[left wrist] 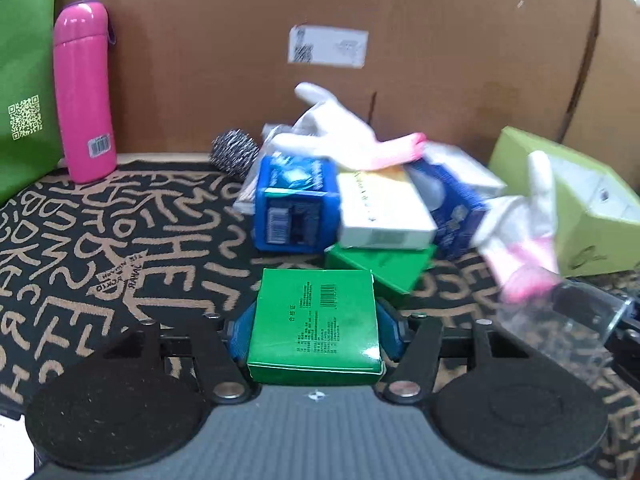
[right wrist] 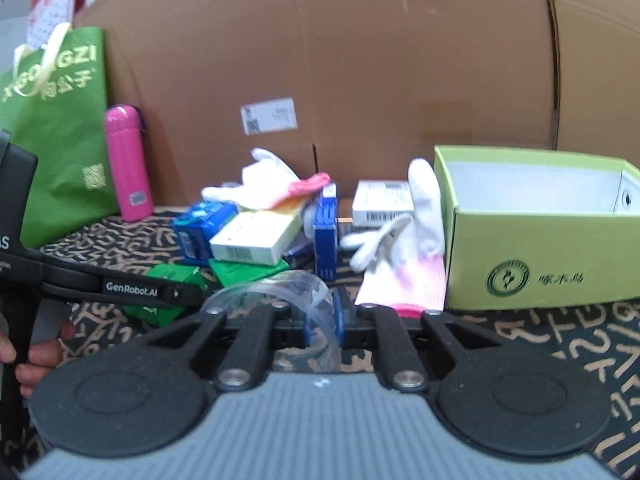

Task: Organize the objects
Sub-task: 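Carry both into the lime-green shoebox and open both grippers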

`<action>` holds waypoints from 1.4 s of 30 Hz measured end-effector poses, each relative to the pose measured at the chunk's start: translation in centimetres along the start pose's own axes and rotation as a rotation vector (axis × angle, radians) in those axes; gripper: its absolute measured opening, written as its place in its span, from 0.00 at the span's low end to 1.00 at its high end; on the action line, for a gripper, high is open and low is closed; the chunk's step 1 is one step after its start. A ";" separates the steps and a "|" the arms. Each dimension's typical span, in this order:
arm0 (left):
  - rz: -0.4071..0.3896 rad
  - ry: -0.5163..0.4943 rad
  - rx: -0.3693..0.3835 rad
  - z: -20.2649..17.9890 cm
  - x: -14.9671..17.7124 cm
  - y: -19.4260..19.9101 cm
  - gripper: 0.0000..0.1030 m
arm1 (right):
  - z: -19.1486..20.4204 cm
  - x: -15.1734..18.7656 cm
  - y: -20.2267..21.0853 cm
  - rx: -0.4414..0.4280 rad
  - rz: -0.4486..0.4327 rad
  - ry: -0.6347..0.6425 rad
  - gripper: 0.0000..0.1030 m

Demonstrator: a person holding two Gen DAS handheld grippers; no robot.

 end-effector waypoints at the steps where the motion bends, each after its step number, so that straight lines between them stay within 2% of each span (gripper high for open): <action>1: -0.010 0.004 0.019 -0.4 -0.2 0.6 0.61 | 0.0 -0.4 0.5 -0.005 -0.011 -0.005 0.11; 6: -0.077 -0.013 0.131 -3.8 -2.5 3.3 0.61 | -1.2 -2.5 3.4 -0.013 -0.082 -0.017 0.11; 9: -0.119 -0.046 0.220 -7.0 -4.6 4.3 0.61 | -3.3 -4.7 5.3 0.017 -0.141 -0.017 0.11; 14: -0.150 -0.123 0.348 -13.7 -8.1 4.0 0.61 | -9.3 -8.2 6.8 0.183 -0.197 0.020 0.11; 18: -0.117 -0.167 0.406 -19.3 -10.2 1.4 0.61 | -15.0 -9.3 5.5 0.274 -0.157 -0.004 0.11; 20: -0.100 -0.190 0.412 -21.7 -10.6 -0.8 0.61 | -17.8 -9.5 4.3 0.304 -0.129 -0.022 0.11; 24: -0.062 -0.236 0.368 -25.2 -10.5 -5.6 0.61 | -22.5 -9.1 0.9 0.353 -0.046 -0.036 0.11; 29: -0.062 -0.221 0.326 -26.8 -10.4 -8.9 0.64 | -25.6 -8.3 -2.4 0.368 0.009 -0.028 0.11; 30: -0.062 -0.192 0.322 -26.9 -10.6 -9.4 0.68 | -25.9 -8.1 -3.1 0.364 0.023 -0.022 0.11; 31: -0.051 -0.168 0.324 -26.9 -10.6 -9.7 0.85 | -26.2 -7.8 -3.8 0.358 0.044 -0.018 0.12; 32: -0.036 -0.148 0.318 -26.7 -10.6 -10.1 0.94 | -26.5 -7.4 -4.5 0.351 0.070 -0.009 0.19; 33: -0.036 -0.133 0.311 -26.5 -10.6 -10.2 0.94 | -26.6 -6.9 -5.1 0.352 0.105 0.006 0.45; 34: -0.041 -0.132 0.308 -26.4 -10.6 -10.2 0.94 | -26.6 -6.6 -5.5 0.369 0.129 0.022 0.60; 35: -0.049 -0.140 0.306 -26.3 -10.7 -10.0 0.94 | -26.6 -6.4 -5.5 0.395 0.130 0.043 0.79; 36: -0.059 -0.146 0.300 -26.1 -10.6 -9.6 0.94 | -26.5 -6.4 -5.2 0.420 0.110 0.071 0.86; 38: -0.083 -0.150 0.290 -25.9 -10.7 -8.6 0.94 | -26.0 -6.6 -4.3 0.459 0.070 0.118 0.90; 42: -0.172 -0.153 0.320 -25.1 -11.1 -5.0 0.95 | -25.3 -7.2 -1.6 0.465 0.004 0.090 0.99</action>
Point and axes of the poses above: each gripper's, at about its wrist camera, not at the fingertips, and y roughly against the way its jaws point, z to its left, x to its underside, the point moved 9 cm from there along -y, roughly the way its jaws point, and after that the axes turned 1 degree about y, right-handed, at the moved point
